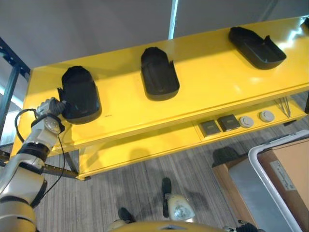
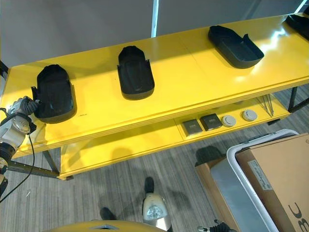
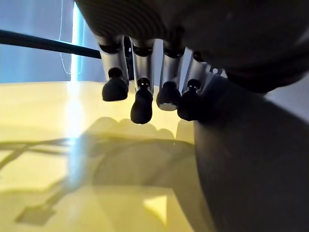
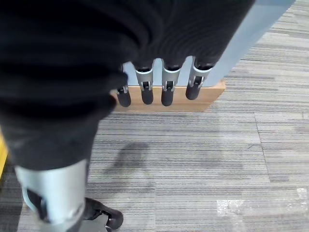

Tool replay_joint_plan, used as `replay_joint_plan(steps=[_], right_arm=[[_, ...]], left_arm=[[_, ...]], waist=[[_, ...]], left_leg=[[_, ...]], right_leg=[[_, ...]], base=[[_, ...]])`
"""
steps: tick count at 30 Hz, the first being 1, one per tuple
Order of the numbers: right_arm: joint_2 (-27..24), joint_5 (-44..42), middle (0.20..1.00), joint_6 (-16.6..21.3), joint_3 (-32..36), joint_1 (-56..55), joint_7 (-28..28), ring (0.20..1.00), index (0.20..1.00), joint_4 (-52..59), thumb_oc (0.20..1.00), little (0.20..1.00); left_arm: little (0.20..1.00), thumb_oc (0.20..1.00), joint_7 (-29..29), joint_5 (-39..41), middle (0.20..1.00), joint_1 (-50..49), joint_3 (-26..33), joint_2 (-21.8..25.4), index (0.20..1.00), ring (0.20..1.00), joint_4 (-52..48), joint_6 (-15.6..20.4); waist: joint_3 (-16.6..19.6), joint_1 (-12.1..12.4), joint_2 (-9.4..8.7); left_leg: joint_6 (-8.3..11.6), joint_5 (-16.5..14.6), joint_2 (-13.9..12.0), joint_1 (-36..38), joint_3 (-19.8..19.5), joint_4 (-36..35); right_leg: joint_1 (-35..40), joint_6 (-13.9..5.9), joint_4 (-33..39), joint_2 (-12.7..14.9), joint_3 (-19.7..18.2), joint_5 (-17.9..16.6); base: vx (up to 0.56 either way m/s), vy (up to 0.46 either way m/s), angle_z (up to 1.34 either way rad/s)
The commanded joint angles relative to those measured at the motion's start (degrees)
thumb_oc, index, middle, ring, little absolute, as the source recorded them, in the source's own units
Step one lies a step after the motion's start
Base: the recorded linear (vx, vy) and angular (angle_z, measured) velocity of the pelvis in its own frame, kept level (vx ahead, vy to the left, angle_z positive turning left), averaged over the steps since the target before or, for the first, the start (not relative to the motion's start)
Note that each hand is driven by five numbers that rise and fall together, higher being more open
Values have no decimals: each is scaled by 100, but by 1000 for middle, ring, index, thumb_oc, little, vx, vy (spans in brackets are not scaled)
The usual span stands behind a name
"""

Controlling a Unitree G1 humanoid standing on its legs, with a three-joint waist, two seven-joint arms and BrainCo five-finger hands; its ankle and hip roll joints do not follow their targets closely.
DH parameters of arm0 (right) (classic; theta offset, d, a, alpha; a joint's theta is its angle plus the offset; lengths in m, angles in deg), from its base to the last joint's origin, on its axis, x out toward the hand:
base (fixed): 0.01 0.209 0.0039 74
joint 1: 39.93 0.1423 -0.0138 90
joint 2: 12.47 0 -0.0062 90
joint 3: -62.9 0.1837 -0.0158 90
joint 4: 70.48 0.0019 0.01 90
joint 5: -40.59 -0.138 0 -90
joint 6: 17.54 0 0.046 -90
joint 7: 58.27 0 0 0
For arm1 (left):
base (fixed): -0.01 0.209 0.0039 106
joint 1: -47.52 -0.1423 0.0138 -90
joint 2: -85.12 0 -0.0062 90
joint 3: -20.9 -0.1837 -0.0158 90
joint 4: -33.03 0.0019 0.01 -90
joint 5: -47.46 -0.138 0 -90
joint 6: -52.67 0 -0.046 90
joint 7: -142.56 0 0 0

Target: Move parts from the plastic box to the shelf.

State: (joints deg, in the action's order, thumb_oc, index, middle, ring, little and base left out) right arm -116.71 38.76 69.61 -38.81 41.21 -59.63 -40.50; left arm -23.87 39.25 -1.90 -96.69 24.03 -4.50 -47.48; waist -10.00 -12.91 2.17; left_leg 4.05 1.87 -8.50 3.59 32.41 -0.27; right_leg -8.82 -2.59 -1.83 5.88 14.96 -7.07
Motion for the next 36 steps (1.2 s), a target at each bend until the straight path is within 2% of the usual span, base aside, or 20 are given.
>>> replay_joint_plan(steps=[1, 5, 12, 13, 14, 21, 27, 28, 29, 32, 33, 35, 36], right_arm=[[-28, 60, 1000, 69, -200, -252, 74, 1000, 1000, -194, 1000, 1000], [-52, 24, 1000, 103, -222, -234, 101, 1000, 1000, -204, 1000, 1000], [-74, 25, 1000, 139, -214, -230, 97, 1000, 1000, -248, 1000, 1000], [-79, 10, 1000, 115, -204, -226, 126, 1000, 1000, -226, 1000, 1000], [-82, 10, 1000, 103, -197, -225, 136, 1000, 1000, -206, 1000, 1000], [-42, 122, 1000, 73, -199, -271, 117, 1000, 1000, -191, 1000, 1000], [14, 160, 1000, 92, -151, -351, 66, 1000, 1000, -233, 1000, 1000], [23, 163, 1000, 80, -124, -367, 68, 1000, 1000, -224, 1000, 1000], [68, 197, 1000, 58, -68, -422, 46, 1000, 1000, -177, 1000, 1000], [105, 234, 1000, 44, -12, -478, 42, 1000, 1000, -126, 1000, 1000], [153, 240, 1000, 23, 43, -512, 35, 1000, 1000, -91, 1000, 1000], [227, 301, 1000, 22, 84, -550, 7, 1000, 1000, -51, 1000, 1000], [333, 302, 1000, -12, 133, -579, -26, 1000, 1000, -5, 1000, 1000]], left_arm=[[200, 200, 369, -375, 200, 314, 342, 458, 200, 200, 155, -38], [200, 200, 460, -392, 200, 352, 275, 498, 200, 200, 275, -109], [200, 200, 263, -249, 200, 426, 186, 497, 200, 200, 384, -118], [555, 555, 229, -269, 555, 409, 207, 488, 555, 555, 385, -130], [1000, 1000, 203, -265, 1000, 402, 218, 481, 1000, 1000, 394, -154], [1000, 1000, 462, -84, 1000, 407, 347, 469, 1000, 1000, 429, -146], [1000, 1000, 1165, 115, 1000, 509, 517, 734, 1000, 1000, 35, -36], [1000, 1000, 1237, 164, 1000, 493, 557, 836, 1000, 1000, -171, -34], [1000, 1000, 1368, 387, 1000, 367, 728, 1142, 1000, 1000, -856, -36], [1000, 1000, 1397, 570, 1000, 150, 905, 1419, 1000, 1000, -1527, 69], [1000, 1000, 1338, 664, 1000, 7, 1056, 1591, 1000, 1000, -2060, 65], [1000, 1000, 1219, 701, 1000, -402, 1490, 1754, 1000, 1000, -2907, 50], [1000, 1000, 1076, 891, 1000, -822, 1927, 1800, 1000, 1000, -3673, 171]], waist=[[271, -1, -214], [270, -5, -211], [241, 3, -228], [240, 6, -231], [243, 4, -229], [322, 37, -248], [417, 156, -241], [432, 191, -231], [454, 294, -203], [461, 383, -190], [468, 467, -191], [478, 559, -199], [484, 684, -206]], left_leg=[[195, 29, -542, -498, 35, 437], [191, 0, -532, -505, 39, 474], [167, -51, -483, -490, 33, 480], [163, -53, -478, -482, 32, 479], [160, -56, -472, -477, 31, 476], [167, -35, -445, -380, 37, 406], [161, -41, -410, -275, -8, 360], [159, -43, -401, -261, -26, 347], [167, -29, -383, -240, -73, 318], [171, -24, -366, -219, -125, 296], [180, -21, -353, -206, -170, 271], [189, -18, -323, -183, -240, 233], [192, -19, -294, -169, -326, 193]], right_leg=[[701, -491, 418, 207, 45, 473], [694, -484, 404, 208, 27, 484], [687, -496, 407, 219, 27, 476], [696, -495, 408, 219, 29, 476], [699, -497, 407, 220, 29, 477], [780, -511, 450, 212, 75, 458], [926, -518, 488, 216, 157, 456], [948, -521, 496, 217, 172, 455], [1004, -531, 527, 219, 215, 446], [1054, -545, 569, 224, 257, 422], [1085, -557, 606, 227, 287, 406], [1123, -574, 631, 234, 320, 399], [1152, -586, 639, 239, 355, 406]], base=[[30, 29, -2], [0, 0, 0], [0, 0, 0], [0, 0, 0], [0, 0, 0], [4, 0, 0], [23, -1, 3], [46, 29, 11], [38, 34, 12], [18, 26, 11], [17, 18, 17], [25, 24, 12], [23, 20, 9]])
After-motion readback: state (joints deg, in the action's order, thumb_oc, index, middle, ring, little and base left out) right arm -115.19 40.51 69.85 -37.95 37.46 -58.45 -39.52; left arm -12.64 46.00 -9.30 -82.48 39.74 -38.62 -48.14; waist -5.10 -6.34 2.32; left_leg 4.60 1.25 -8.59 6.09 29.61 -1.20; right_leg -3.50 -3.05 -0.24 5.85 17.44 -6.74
